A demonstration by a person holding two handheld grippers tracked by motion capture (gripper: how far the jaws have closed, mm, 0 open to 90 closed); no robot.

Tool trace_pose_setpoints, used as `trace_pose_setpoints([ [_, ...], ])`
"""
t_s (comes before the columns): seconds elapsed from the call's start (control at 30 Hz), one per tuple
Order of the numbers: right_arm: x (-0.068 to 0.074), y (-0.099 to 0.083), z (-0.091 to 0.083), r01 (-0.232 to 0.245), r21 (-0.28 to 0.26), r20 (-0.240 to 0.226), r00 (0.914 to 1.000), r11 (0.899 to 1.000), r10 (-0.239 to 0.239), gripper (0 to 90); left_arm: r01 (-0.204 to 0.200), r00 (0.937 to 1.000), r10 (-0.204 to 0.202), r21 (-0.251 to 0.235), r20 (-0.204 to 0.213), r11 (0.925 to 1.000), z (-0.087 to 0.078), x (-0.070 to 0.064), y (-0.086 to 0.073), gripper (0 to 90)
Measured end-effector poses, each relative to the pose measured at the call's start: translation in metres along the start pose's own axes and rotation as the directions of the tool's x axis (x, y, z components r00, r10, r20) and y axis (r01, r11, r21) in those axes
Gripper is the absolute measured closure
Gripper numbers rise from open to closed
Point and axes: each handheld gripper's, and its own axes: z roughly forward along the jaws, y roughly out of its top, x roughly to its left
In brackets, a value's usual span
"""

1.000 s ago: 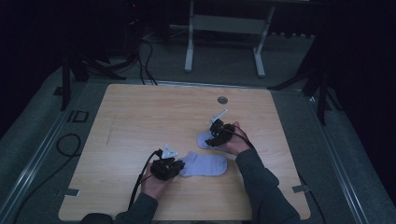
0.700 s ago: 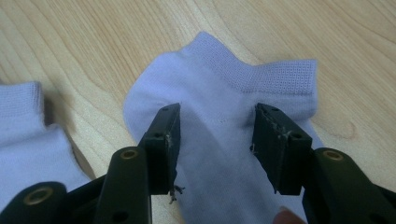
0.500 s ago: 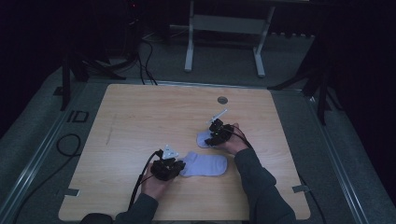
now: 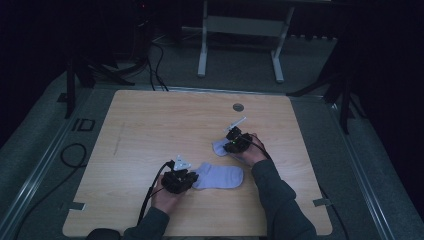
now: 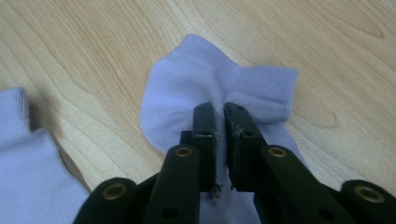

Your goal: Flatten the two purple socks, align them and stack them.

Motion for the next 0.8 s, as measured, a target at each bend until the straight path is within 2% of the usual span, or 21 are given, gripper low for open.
trace_pose_setpoints([
  [0.23, 0.000, 0.001, 0.000, -0.018, 0.005, 0.006, 0.9998, 1.000, 0.018, 86.4, -0.001, 1.0000, 0.001, 0.003, 0.000, 1.0000, 0.000, 0.000, 0.000, 80.6],
  [0.33, 0.001, 0.001, 0.000, -0.005, 0.004, 0.010, 0.9999, 1.000, 0.005, 86.5, -0.001, 1.0000, 0.001, 0.005, 0.001, 1.0000, 0.001, 0.001, 0.000, 80.5],
  [0.6, -0.001, -0.001, -0.002, -0.008, 0.000, 0.001, 1.0000, 1.000, 0.008, 86.7, 0.005, 1.0000, -0.005, 0.002, 0.000, 1.0000, 0.000, 0.001, 0.000, 80.2],
  [0.7, -0.002, -0.002, -0.005, -0.009, -0.006, 0.001, 1.0000, 1.000, 0.009, 86.8, 0.004, 1.0000, -0.004, 0.003, -0.001, 1.0000, 0.000, 0.001, 0.000, 80.0],
  [0.8, -0.004, -0.003, -0.014, -0.019, -0.034, -0.010, 0.9998, 0.999, 0.018, 86.8, 0.005, 1.0000, -0.005, 0.005, -0.002, 1.0000, 0.001, 0.001, 0.000, 80.0],
])
